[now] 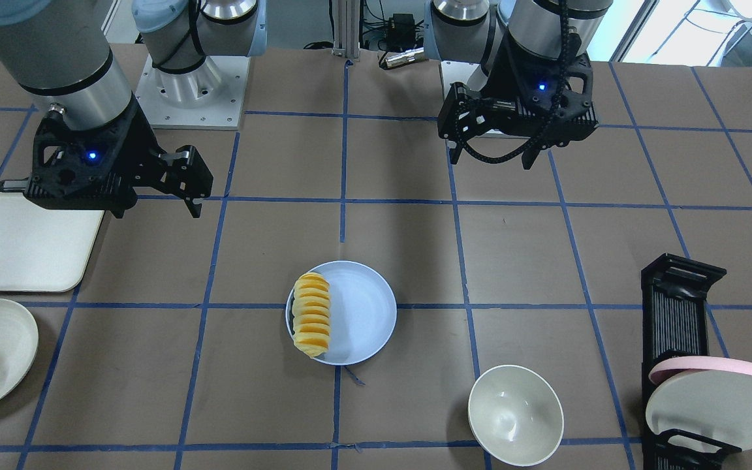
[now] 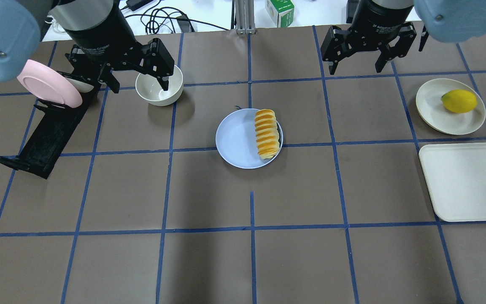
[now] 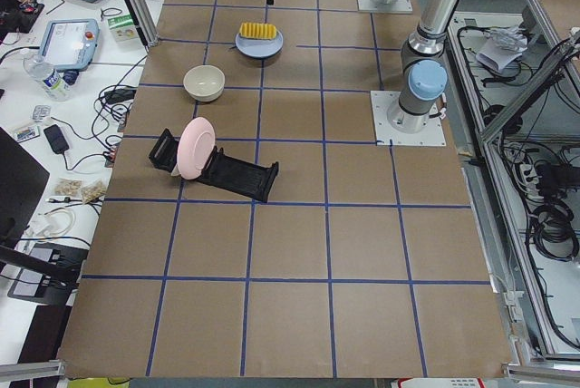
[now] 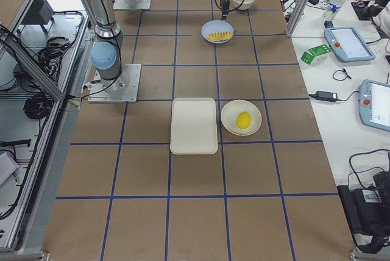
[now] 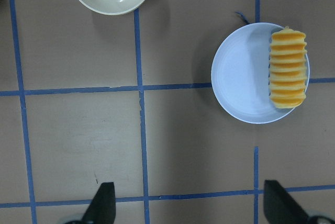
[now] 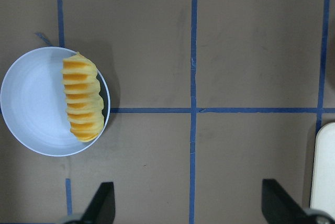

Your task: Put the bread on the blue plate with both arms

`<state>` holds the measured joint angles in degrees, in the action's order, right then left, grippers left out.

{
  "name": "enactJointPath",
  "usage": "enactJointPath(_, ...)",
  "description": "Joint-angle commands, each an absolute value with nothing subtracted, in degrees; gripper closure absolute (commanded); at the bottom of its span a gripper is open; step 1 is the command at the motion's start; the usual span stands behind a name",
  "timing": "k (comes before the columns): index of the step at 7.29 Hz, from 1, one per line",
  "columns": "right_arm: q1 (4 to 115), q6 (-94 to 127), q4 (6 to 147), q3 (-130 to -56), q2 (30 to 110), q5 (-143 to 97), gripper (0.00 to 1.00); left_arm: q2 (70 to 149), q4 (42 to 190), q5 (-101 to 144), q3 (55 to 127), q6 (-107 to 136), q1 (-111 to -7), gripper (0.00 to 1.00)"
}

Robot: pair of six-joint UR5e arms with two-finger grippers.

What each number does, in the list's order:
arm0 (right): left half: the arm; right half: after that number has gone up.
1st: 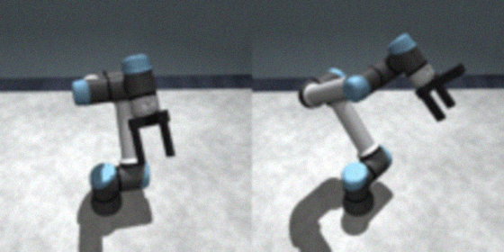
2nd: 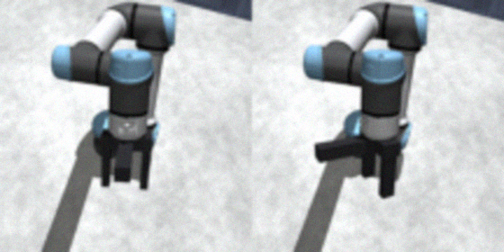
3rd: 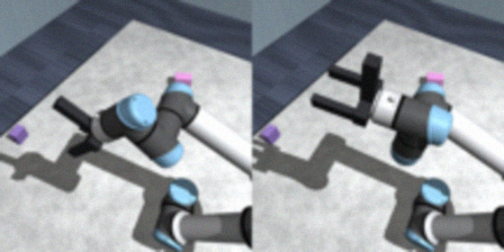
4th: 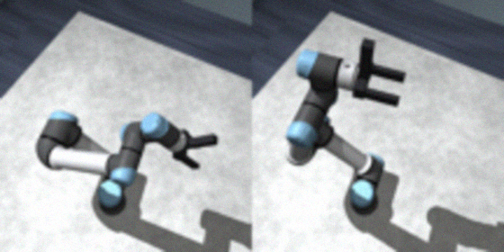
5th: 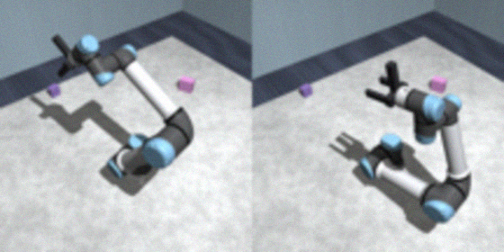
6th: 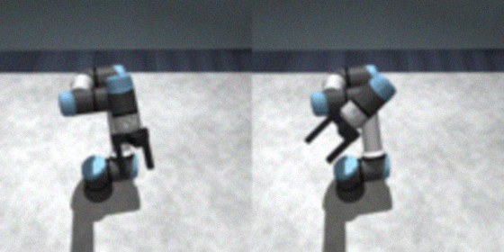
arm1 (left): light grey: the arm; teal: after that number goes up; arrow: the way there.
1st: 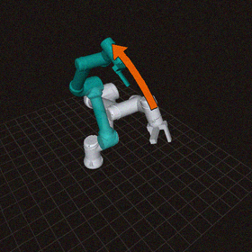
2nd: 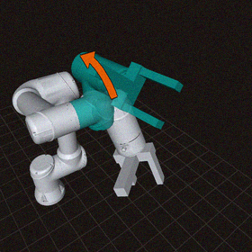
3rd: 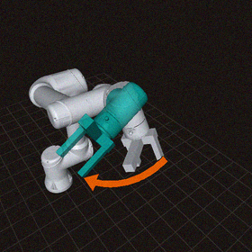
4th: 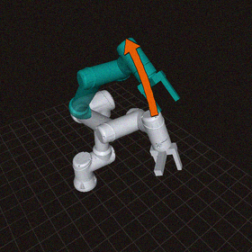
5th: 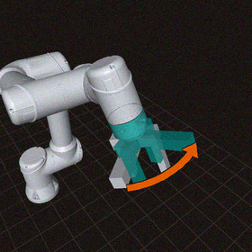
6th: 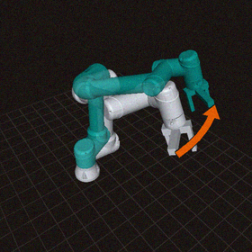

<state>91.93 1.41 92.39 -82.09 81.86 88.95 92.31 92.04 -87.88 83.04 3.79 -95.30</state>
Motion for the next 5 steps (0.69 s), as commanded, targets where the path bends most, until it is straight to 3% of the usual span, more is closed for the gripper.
enactJointPath(1,91.9,1.4,92.2,-82.2,81.9,88.9,0.00,92.2,92.4,-87.9,83.0,3.7,-95.3,0.00)
enactJointPath(5,91.9,1.4,92.3,-82.5,81.7,88.9,0.00,92.2,92.4,-89.8,83.0,3.2,-95.4,0.00)
